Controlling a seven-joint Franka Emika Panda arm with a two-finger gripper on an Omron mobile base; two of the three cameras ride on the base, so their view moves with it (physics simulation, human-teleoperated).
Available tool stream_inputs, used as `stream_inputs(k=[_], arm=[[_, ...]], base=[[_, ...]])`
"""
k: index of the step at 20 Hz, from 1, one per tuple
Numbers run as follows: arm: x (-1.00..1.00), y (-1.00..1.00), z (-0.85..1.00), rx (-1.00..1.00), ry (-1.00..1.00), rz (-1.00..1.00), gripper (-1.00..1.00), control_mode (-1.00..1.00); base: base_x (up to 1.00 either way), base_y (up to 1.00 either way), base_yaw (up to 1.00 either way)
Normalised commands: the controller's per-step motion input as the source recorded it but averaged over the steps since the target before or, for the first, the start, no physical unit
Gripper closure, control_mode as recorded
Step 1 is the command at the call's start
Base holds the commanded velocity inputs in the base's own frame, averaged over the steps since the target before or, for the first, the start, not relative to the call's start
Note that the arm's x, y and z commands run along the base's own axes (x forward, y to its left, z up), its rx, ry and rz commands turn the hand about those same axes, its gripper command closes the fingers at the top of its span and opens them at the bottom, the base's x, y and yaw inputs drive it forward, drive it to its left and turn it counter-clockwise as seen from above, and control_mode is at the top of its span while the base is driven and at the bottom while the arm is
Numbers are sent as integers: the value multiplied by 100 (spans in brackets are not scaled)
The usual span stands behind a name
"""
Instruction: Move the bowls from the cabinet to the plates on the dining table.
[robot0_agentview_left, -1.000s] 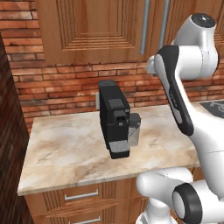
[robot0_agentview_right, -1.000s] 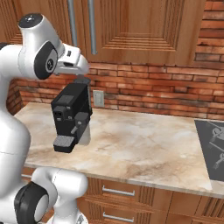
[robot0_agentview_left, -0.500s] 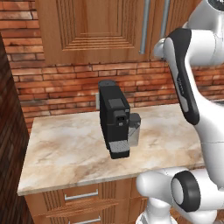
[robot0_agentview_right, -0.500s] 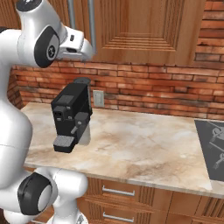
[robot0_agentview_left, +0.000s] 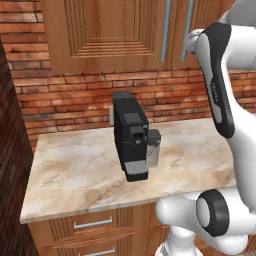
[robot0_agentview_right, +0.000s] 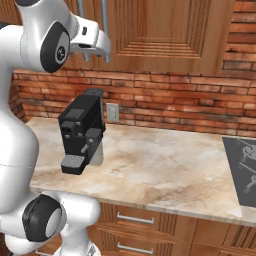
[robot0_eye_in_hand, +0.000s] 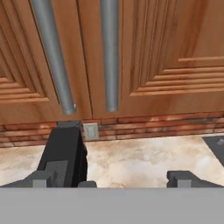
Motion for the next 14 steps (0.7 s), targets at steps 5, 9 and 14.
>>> stream_inputs(k=[5,9,14], arm=[[1,0,4,0,-14,0,-100,-100],[20,0,0,0,-5,0,-100,-100],[34,-1,0,0,-1,0,-100,-100]], base=[[0,0,0],[0,0,0],[0,0,0]])
